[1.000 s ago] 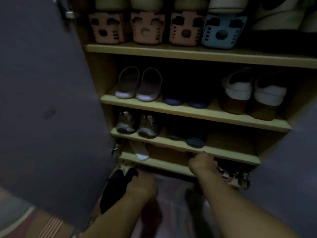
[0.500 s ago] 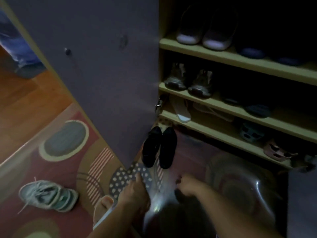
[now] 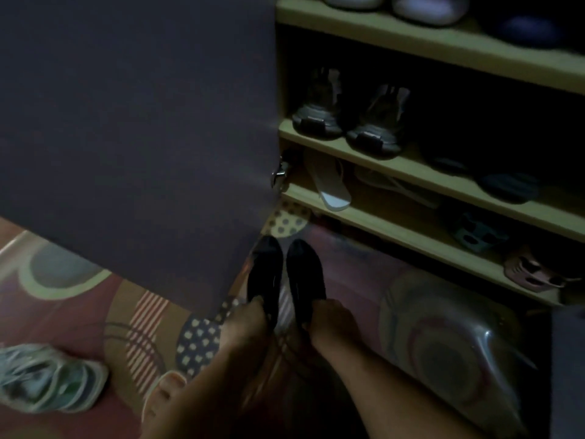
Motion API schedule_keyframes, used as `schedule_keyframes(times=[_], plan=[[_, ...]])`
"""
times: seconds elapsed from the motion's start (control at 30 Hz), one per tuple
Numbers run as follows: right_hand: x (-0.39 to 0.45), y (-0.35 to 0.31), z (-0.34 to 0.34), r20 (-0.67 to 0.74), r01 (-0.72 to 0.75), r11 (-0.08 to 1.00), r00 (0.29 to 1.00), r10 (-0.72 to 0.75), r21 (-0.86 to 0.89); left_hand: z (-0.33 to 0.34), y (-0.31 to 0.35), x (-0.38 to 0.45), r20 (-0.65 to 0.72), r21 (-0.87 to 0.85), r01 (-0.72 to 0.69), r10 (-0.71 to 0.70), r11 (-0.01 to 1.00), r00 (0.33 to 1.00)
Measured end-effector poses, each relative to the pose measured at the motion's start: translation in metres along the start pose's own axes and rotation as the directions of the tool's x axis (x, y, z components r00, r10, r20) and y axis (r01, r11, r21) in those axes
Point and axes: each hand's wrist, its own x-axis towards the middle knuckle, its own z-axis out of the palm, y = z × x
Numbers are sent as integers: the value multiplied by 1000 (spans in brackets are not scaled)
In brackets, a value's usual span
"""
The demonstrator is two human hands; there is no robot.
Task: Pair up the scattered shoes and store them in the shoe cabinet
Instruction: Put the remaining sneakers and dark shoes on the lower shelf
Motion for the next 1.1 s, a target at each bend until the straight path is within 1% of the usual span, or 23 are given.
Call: schedule_keyframes(times=[0.03, 0.07, 0.13, 0.23, 0.3, 0.33, 0.4, 0.47, 0.5, 0.57, 0.63, 0.67, 0.73, 0.77, 0.83, 0.93, 1.03, 1.1], plan=[[-13, 7, -9, -11, -3, 1000, 1000, 2, -15, 0, 3, -15, -3, 47, -6, 6, 999, 1000], [-21, 11, -14, -15, 13, 999, 1000, -14, -30, 0, 3, -26, 11, 53, -15, 14, 998, 1000], [-40, 18, -39, -18, 46, 994, 999, -47, -95, -13, 14, -52, -5, 75, -31, 31, 997, 1000], [-88, 29, -103, 36, 33, 981, 999, -27, -189, -56, 45, -95, 11, 136, -90, 89, 987, 996], [-118, 35, -146, 56, 4, 979, 998, 7, -202, -88, 67, -117, 42, 167, -152, 147, 974, 988], [-137, 41, -169, 51, -12, 981, 998, 23, -193, -107, 81, -133, 52, 179, -192, 186, 965, 981], [-187, 55, -213, 46, -65, 991, 996, 71, -121, -144, 110, -166, 64, 162, -255, 248, 953, 967], [-223, 71, -246, 20, -104, 994, 994, 104, 12, -174, 130, -188, 73, 81, -279, 274, 957, 959], [-240, 81, -259, -21, -106, 992, 994, 108, 61, -187, 140, -199, 65, 29, -293, 291, 956, 955], [-264, 104, -269, -144, -118, 989, 981, 129, 87, -200, 151, -214, 11, -82, -342, 344, 936, 939], [-281, 125, -263, -231, -142, 979, 957, 174, 149, -197, 156, -220, -14, -117, -362, 363, 925, 932], [-285, 138, -258, -247, -158, 963, 946, 211, 217, -193, 161, -222, -17, -88, -373, 373, 924, 928], [-286, 155, -250, -260, -152, 921, 931, 256, 359, -189, 164, -225, -27, 24, -391, 392, 920, 920], [-287, 175, -252, -283, -169, 877, 904, 320, 450, -182, 182, -217, -7, 88, -439, 441, 894, 897], [-289, 186, -255, -360, -115, 833, 863, 353, 542, -180, 190, -217, -6, 166, -460, 467, 872, 884], [-283, 192, -253, -449, -79, 857, 825, 343, 509, -177, 204, -216, 8, 200, -455, 463, 868, 887], [-278, 192, -255, -521, -97, 884, 776, 356, 458, -181, 216, -200, 22, 163, -460, 463, 873, 886], [-275, 197, -259, -585, -96, 894, 725, 365, 439, -184, 223, -191, 26, 135, -464, 465, 876, 885]])
